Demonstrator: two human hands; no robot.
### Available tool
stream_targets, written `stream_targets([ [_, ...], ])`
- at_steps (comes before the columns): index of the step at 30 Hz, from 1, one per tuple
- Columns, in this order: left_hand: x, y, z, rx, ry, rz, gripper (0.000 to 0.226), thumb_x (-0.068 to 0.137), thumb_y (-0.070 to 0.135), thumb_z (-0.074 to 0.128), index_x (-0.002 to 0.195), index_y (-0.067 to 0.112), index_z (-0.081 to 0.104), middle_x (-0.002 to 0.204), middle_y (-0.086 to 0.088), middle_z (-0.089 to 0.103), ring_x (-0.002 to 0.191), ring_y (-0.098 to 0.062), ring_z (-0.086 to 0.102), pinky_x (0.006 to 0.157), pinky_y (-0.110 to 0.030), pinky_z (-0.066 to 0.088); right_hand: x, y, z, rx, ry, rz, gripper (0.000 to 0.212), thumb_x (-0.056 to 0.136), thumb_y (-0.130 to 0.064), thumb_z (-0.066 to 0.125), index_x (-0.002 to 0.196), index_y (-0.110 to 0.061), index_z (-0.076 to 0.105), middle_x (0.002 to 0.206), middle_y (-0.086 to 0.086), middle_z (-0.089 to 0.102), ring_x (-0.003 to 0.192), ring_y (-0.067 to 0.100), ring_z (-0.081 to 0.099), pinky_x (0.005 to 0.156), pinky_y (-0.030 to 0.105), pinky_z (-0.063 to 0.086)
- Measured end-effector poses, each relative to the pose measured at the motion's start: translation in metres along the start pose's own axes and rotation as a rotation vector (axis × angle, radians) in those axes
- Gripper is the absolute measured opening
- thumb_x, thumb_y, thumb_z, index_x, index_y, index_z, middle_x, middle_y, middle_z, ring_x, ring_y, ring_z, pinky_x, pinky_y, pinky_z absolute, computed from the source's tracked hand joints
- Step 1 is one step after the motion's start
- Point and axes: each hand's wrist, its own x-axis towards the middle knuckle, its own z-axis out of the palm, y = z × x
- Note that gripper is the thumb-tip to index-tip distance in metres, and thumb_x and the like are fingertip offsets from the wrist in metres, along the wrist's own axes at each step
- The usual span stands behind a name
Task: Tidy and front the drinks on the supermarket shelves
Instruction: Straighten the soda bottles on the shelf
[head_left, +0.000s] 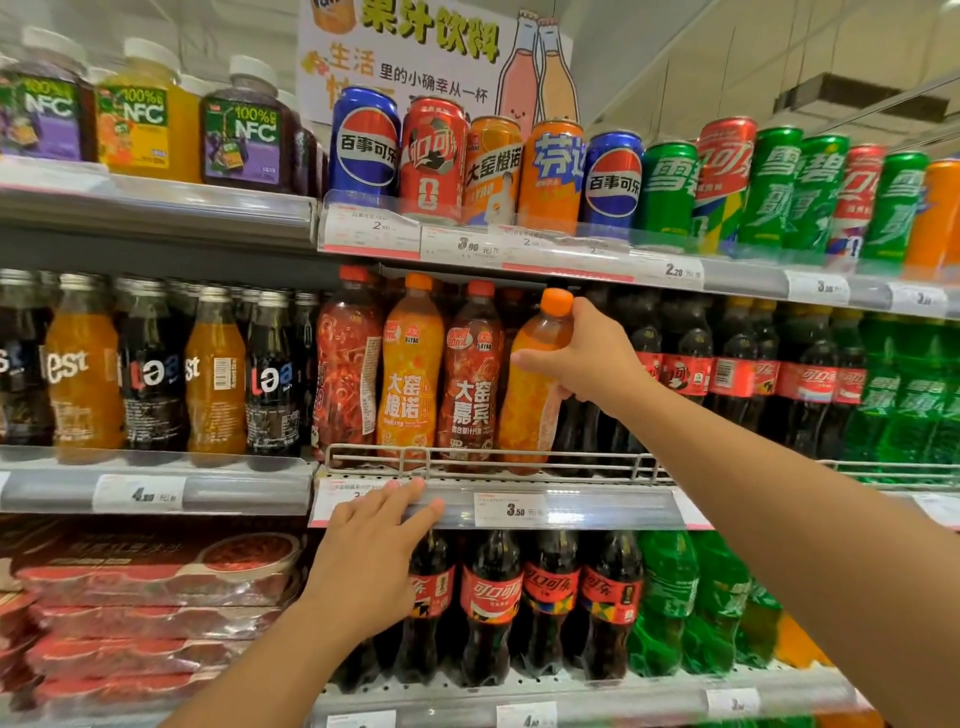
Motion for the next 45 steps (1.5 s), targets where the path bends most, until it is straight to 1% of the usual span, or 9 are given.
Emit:
stream_targets([
  [9, -0.001, -0.001, -0.002, 0.008, -0.024, 0.010, 0.083, 0.077, 0.023, 0.051, 0.149, 0.042, 0.016, 0.161, 0.009, 0.006, 0.147, -0.020, 0.007, 0.111, -0.040, 0.015, -0.021, -0.001, -0.025, 0.046, 0.061, -0.188, 0.050, 0.069, -0.048, 0.083, 0.107, -0.033, 0.054, 0.096, -0.016, 0.062, 0.086, 0.009, 0.063, 0.072, 0.038, 0.060],
  [14, -0.002, -0.002, -0.001, 0.003, -0.033, 0.006, 0.085, 0.075, 0.025, 0.051, 0.150, 0.042, 0.013, 0.161, 0.010, 0.005, 0.146, -0.020, 0.007, 0.112, -0.040, 0.014, -0.033, -0.009, -0.059, 0.147, -0.052, -0.319, 0.049, 0.067, -0.034, 0.084, 0.107, -0.045, 0.058, 0.102, -0.020, 0.066, 0.089, 0.002, 0.067, 0.072, 0.027, 0.059],
  [18, 0.001, -0.002, -0.011, -0.035, -0.090, 0.019, 0.081, 0.075, 0.026, 0.049, 0.148, 0.043, 0.017, 0.160, 0.011, 0.009, 0.144, -0.018, 0.010, 0.111, -0.040, 0.016, -0.038, -0.018, -0.073, 0.252, -0.165, -0.332, 0.050, 0.066, -0.029, 0.081, 0.112, -0.032, 0.061, 0.105, -0.015, 0.070, 0.095, 0.009, 0.069, 0.072, 0.027, 0.059],
  [20, 0.005, 0.001, -0.026, -0.200, -0.092, -0.004, 0.073, 0.076, 0.032, 0.047, 0.146, 0.041, 0.025, 0.156, 0.012, 0.020, 0.140, -0.015, 0.018, 0.111, -0.040, 0.019, -0.040, -0.019, -0.072, 0.301, -0.237, -0.321, 0.051, 0.067, -0.024, 0.080, 0.114, -0.027, 0.061, 0.106, -0.013, 0.070, 0.095, 0.009, 0.069, 0.068, 0.023, 0.058],
  [24, 0.014, 0.022, -0.070, -0.933, -0.031, -0.053, 0.086, 0.068, 0.069, 0.055, 0.145, 0.042, 0.030, 0.147, 0.024, 0.033, 0.134, 0.000, 0.031, 0.109, -0.035, 0.032, -0.052, -0.021, -0.053, 0.360, -0.332, -0.287, 0.053, 0.064, -0.022, 0.081, 0.113, -0.027, 0.061, 0.106, -0.006, 0.071, 0.089, 0.011, 0.070, 0.057, 0.015, 0.051],
  [29, 0.016, 0.044, -0.101, -1.255, 0.033, -0.014, 0.075, 0.065, 0.060, 0.077, 0.131, 0.045, 0.043, 0.116, 0.024, 0.062, 0.101, 0.005, 0.061, 0.080, -0.026, 0.056, -0.063, -0.028, -0.026, 0.413, -0.450, -0.265, 0.060, 0.062, -0.026, 0.084, 0.117, -0.022, 0.060, 0.108, 0.005, 0.070, 0.096, 0.028, 0.070, 0.077, 0.051, 0.060],
  [36, -0.001, 0.024, -0.101, -1.239, 0.091, -0.030, 0.059, 0.070, 0.046, 0.083, 0.120, 0.038, 0.055, 0.108, 0.016, 0.069, 0.096, -0.003, 0.067, 0.079, -0.030, 0.058, -0.071, -0.041, 0.002, 0.484, -0.562, -0.259, 0.057, 0.068, -0.013, 0.081, 0.120, -0.017, 0.060, 0.114, 0.010, 0.069, 0.101, 0.035, 0.068, 0.084, 0.060, 0.055],
  [41, -0.018, -0.002, -0.094, -1.217, 0.234, -0.160, 0.052, 0.064, 0.047, 0.085, 0.107, 0.038, 0.058, 0.096, 0.022, 0.070, 0.086, 0.000, 0.068, 0.066, -0.020, 0.056, -0.067, -0.058, 0.026, 0.517, -0.662, -0.255, 0.052, 0.074, -0.017, 0.079, 0.121, -0.027, 0.060, 0.114, -0.007, 0.070, 0.093, 0.015, 0.071, 0.067, 0.023, 0.056],
  [45, -0.030, -0.033, -0.093, -1.202, 0.325, -0.310, 0.061, 0.057, 0.056, 0.085, 0.108, 0.038, 0.058, 0.097, 0.017, 0.071, 0.085, -0.001, 0.068, 0.074, -0.033, 0.059, -0.041, -0.084, 0.051, 0.363, -0.507, -0.269, 0.053, 0.084, -0.037, 0.071, 0.134, -0.031, 0.053, 0.128, -0.011, 0.060, 0.085, 0.011, 0.070, 0.060, 0.024, 0.055],
])
